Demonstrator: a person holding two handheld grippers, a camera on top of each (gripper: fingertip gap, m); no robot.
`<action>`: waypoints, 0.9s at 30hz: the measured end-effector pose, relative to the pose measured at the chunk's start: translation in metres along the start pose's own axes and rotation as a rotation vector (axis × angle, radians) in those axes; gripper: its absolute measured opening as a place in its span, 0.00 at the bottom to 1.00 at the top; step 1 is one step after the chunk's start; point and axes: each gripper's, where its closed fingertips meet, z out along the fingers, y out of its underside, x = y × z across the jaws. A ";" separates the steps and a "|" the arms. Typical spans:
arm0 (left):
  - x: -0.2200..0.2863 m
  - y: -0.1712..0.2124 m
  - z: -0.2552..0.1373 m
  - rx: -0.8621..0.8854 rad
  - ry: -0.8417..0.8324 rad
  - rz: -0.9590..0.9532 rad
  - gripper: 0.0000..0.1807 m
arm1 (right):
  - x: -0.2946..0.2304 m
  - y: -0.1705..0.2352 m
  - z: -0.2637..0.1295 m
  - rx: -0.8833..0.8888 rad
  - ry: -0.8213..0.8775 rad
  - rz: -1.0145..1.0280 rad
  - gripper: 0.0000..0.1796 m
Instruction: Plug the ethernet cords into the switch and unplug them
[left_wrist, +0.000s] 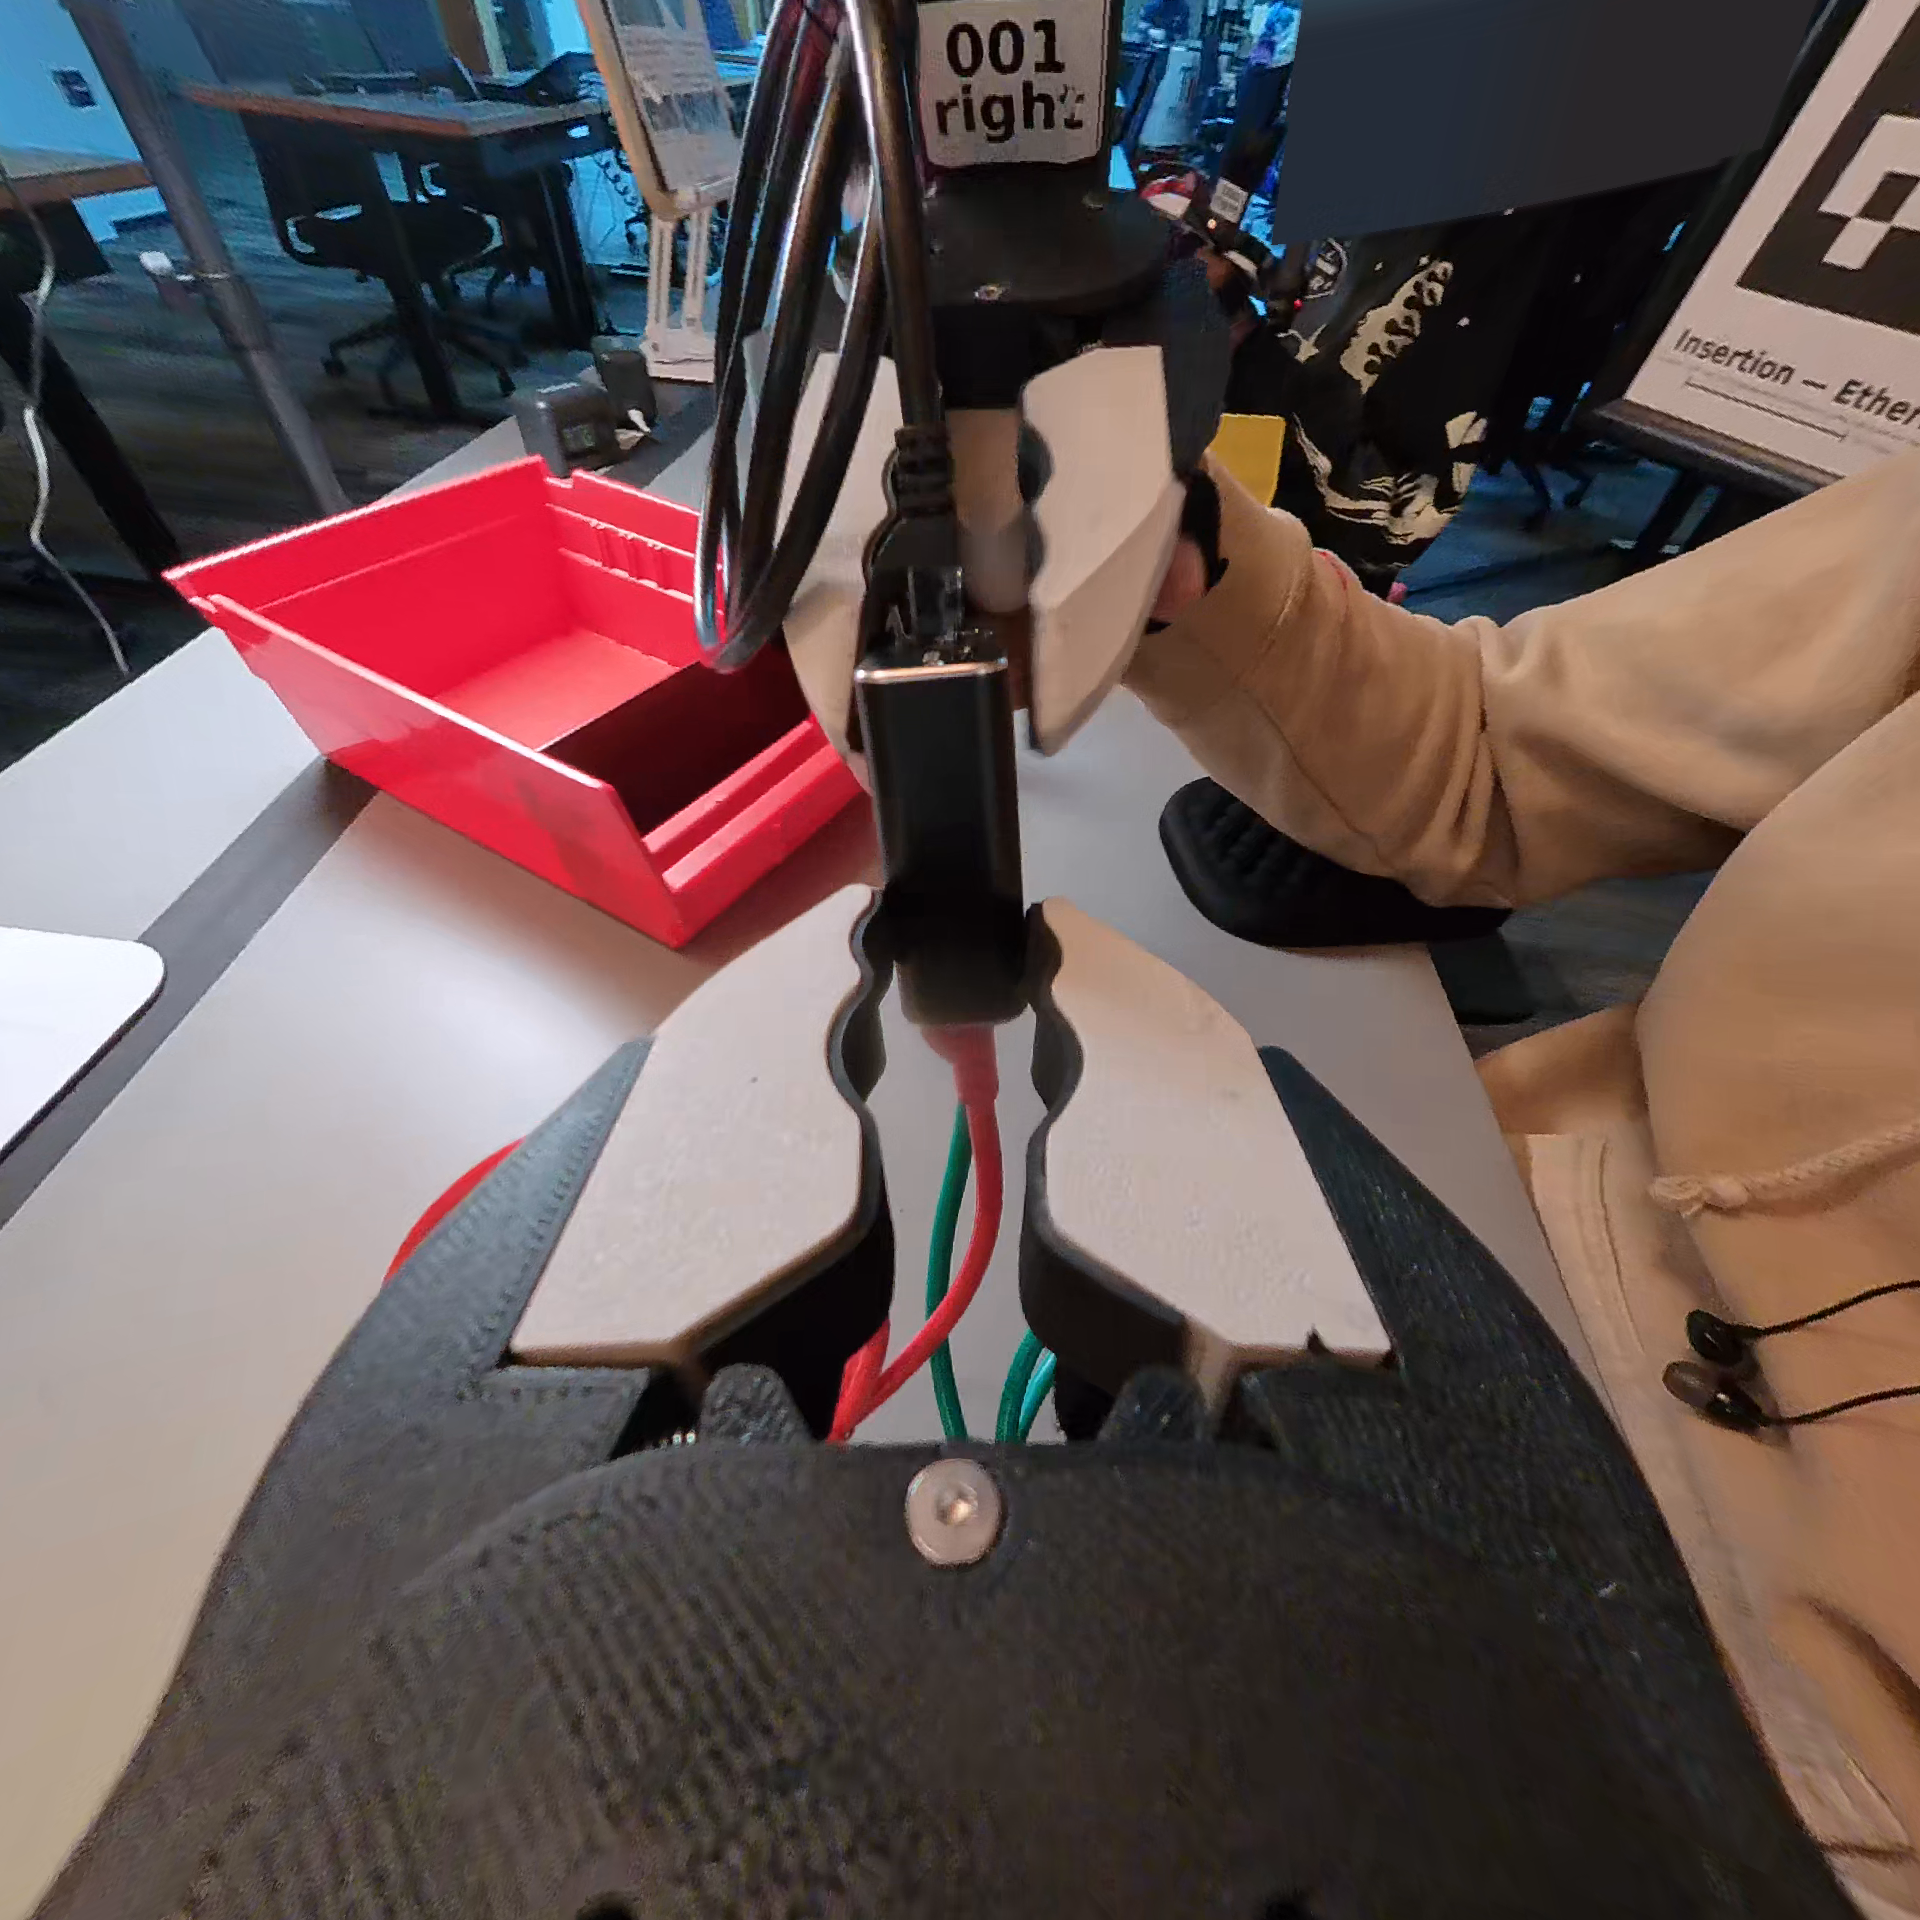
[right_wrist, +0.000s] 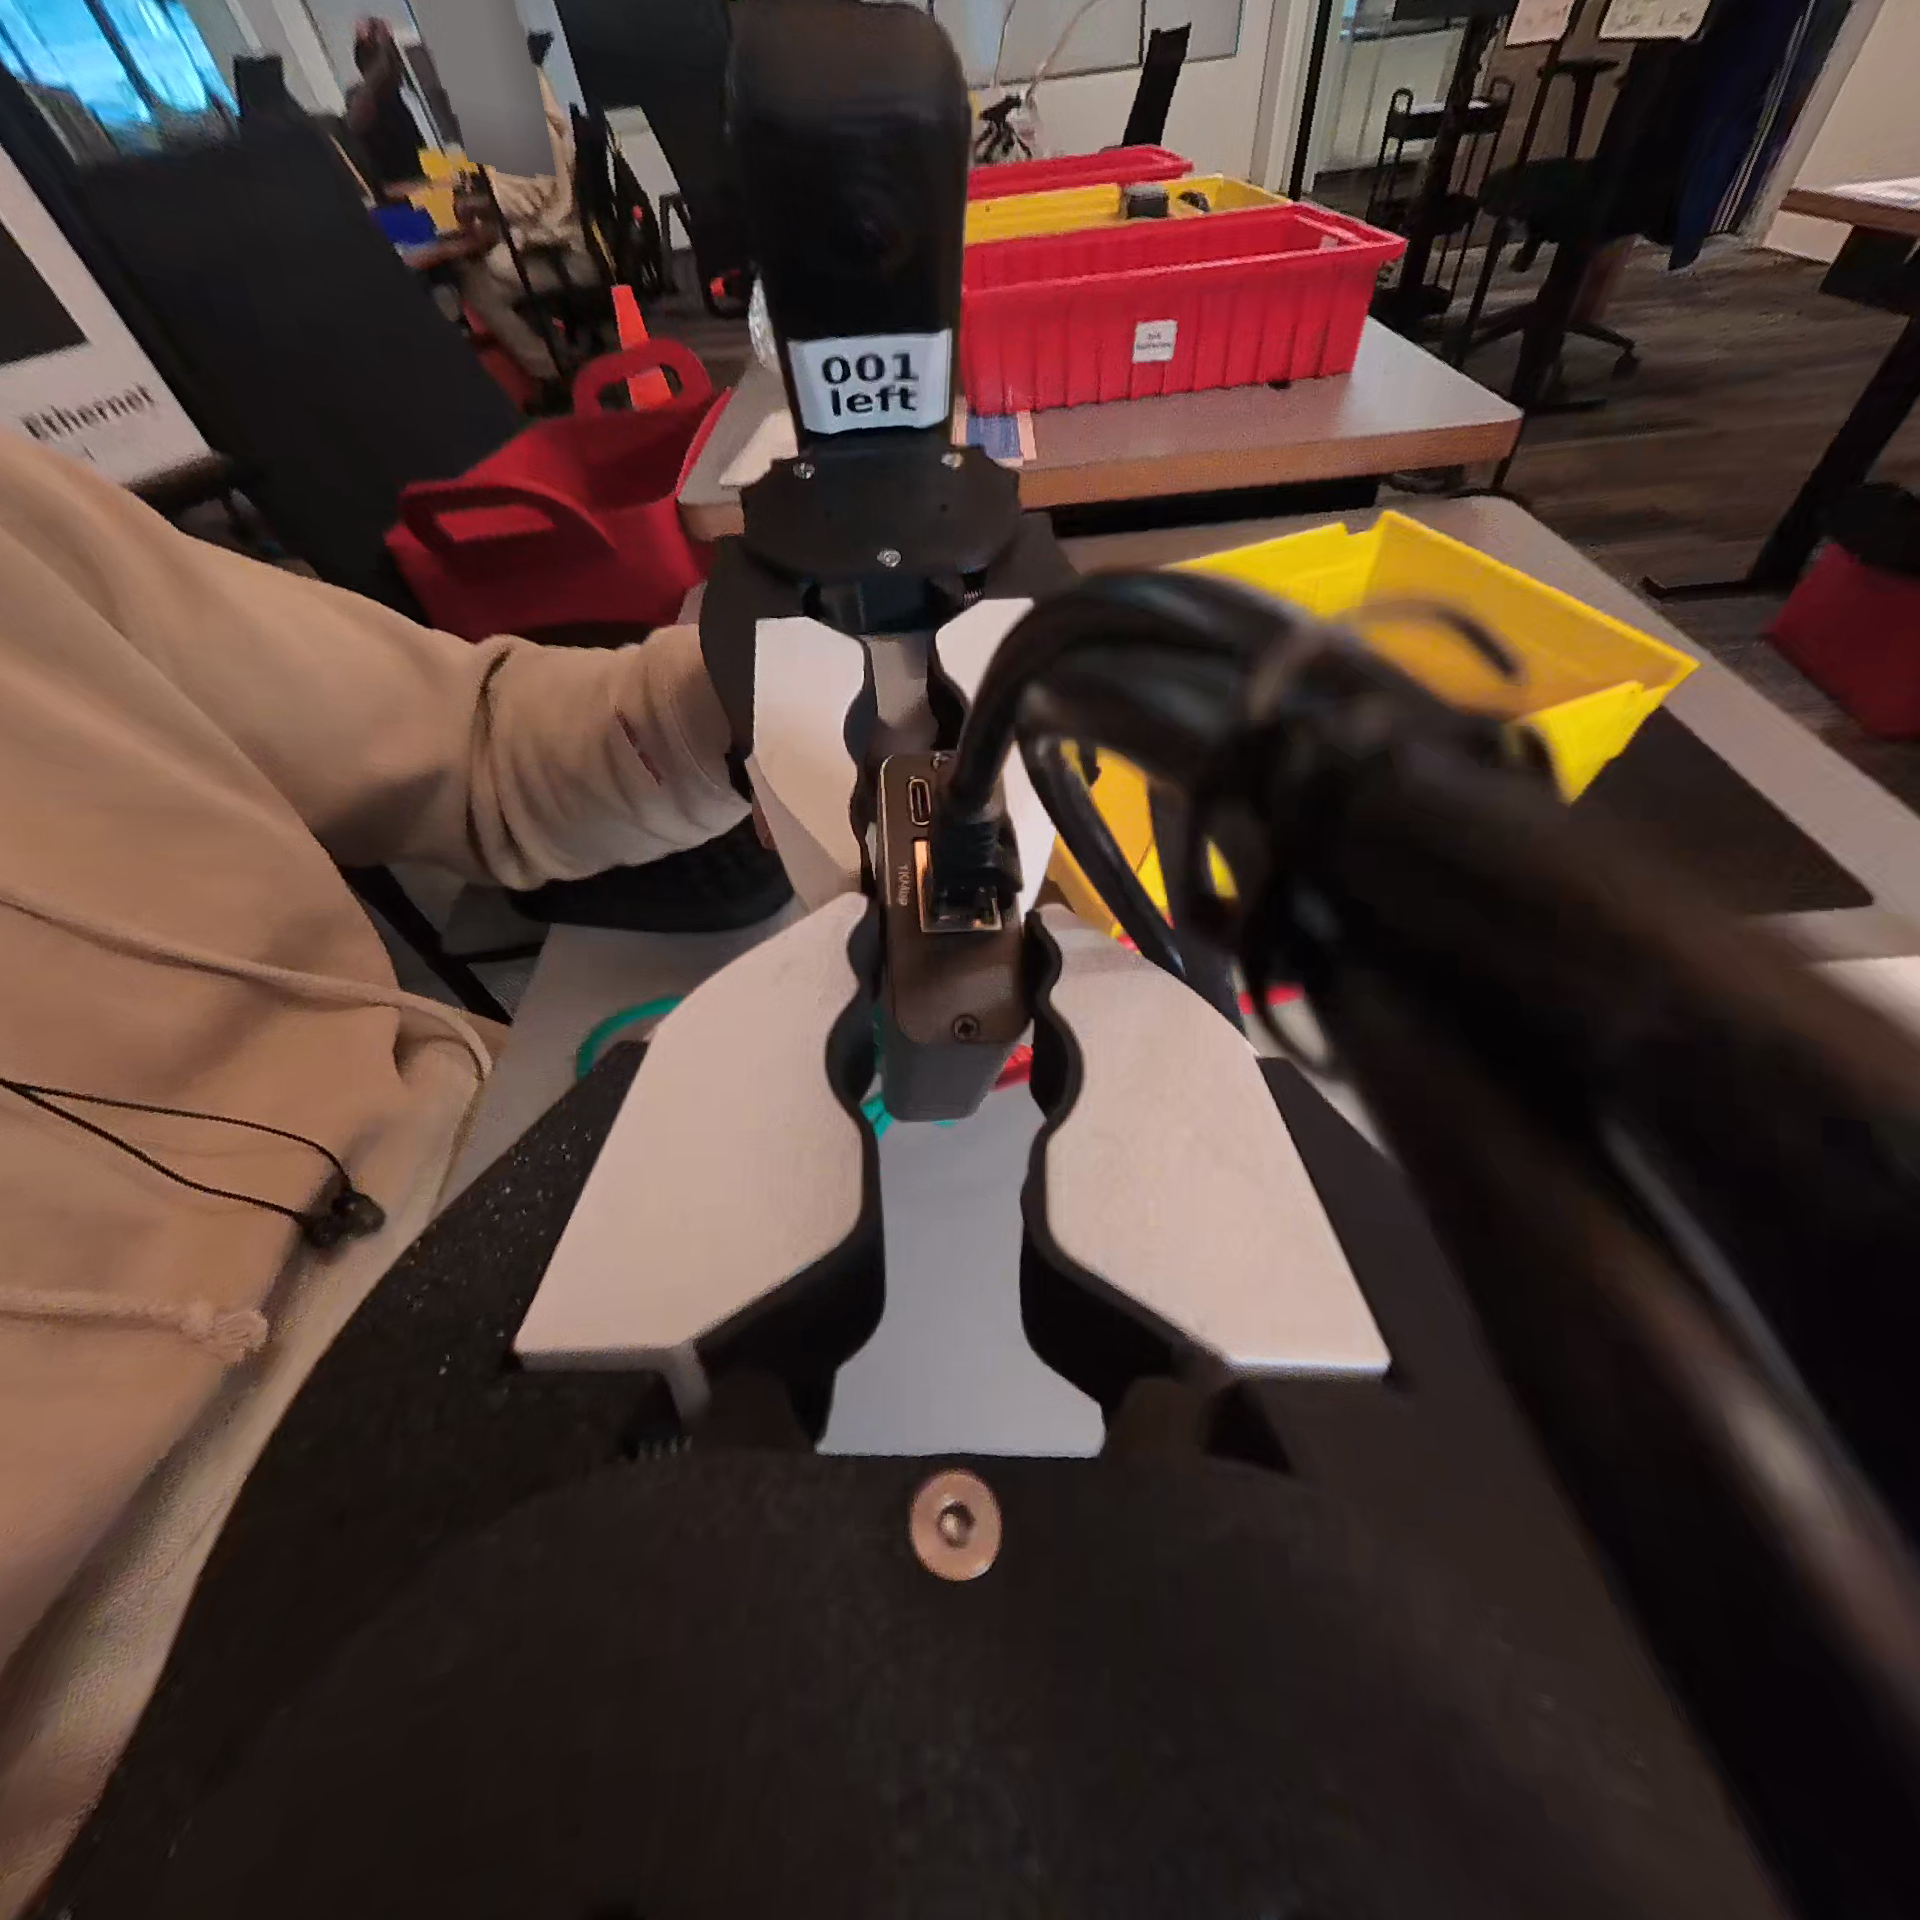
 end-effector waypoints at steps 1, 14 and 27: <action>0.002 -0.001 0.000 -0.001 0.001 0.009 0.13 | -0.002 0.000 -0.001 -0.015 0.006 -0.020 0.14; -0.011 -0.075 -0.084 0.311 -0.284 0.121 0.26 | 0.015 -0.104 -0.147 -0.149 0.413 -0.195 0.13; -0.010 0.009 -0.094 0.130 -0.351 0.002 0.27 | 0.147 -0.105 -0.267 -0.193 0.977 -0.082 0.13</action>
